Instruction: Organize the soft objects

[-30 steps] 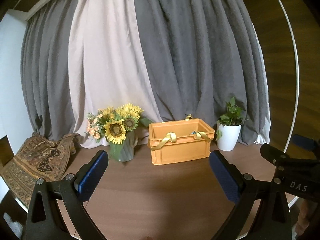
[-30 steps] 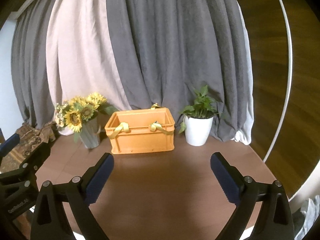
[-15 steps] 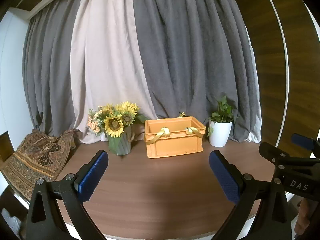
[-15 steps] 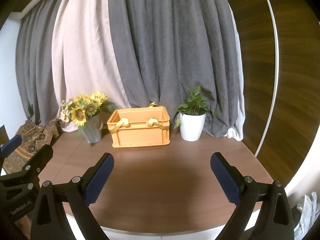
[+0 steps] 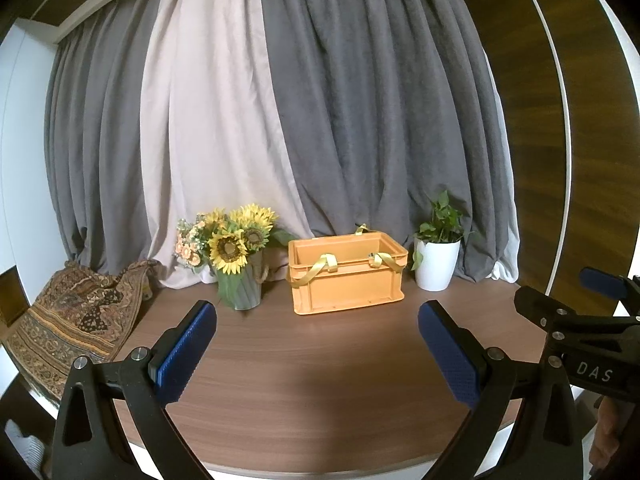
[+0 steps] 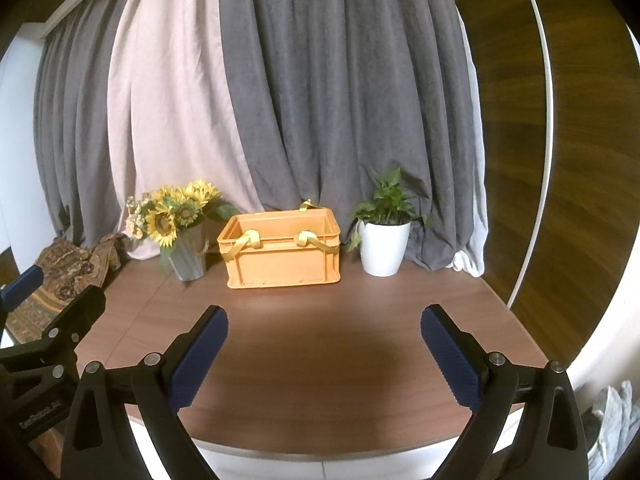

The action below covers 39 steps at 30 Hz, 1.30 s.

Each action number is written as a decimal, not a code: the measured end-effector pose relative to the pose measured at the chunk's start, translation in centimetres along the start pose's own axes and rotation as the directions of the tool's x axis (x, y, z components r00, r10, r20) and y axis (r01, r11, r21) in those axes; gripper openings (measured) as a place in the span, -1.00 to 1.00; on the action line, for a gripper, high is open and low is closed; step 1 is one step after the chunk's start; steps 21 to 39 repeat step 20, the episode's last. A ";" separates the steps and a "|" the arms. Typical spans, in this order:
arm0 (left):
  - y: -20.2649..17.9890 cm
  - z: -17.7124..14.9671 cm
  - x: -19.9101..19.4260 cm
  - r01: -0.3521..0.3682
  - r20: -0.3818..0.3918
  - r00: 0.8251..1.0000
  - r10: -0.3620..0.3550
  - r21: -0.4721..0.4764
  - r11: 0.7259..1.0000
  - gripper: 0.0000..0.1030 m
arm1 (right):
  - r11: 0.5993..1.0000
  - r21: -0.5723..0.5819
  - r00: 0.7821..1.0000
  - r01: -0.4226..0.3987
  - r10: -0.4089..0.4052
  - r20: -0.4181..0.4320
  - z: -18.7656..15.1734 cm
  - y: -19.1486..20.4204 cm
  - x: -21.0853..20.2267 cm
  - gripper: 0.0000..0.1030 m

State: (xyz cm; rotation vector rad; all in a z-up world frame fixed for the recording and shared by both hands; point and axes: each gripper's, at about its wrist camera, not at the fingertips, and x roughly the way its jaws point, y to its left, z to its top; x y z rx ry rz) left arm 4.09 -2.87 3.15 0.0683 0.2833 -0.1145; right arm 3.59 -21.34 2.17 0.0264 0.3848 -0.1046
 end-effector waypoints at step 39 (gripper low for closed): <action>-0.3 0.1 -0.3 -0.003 0.001 1.000 0.003 -0.001 1.000 1.00 | 1.000 -0.004 1.000 0.002 -0.002 -0.001 -0.3 -0.6 -0.3 0.91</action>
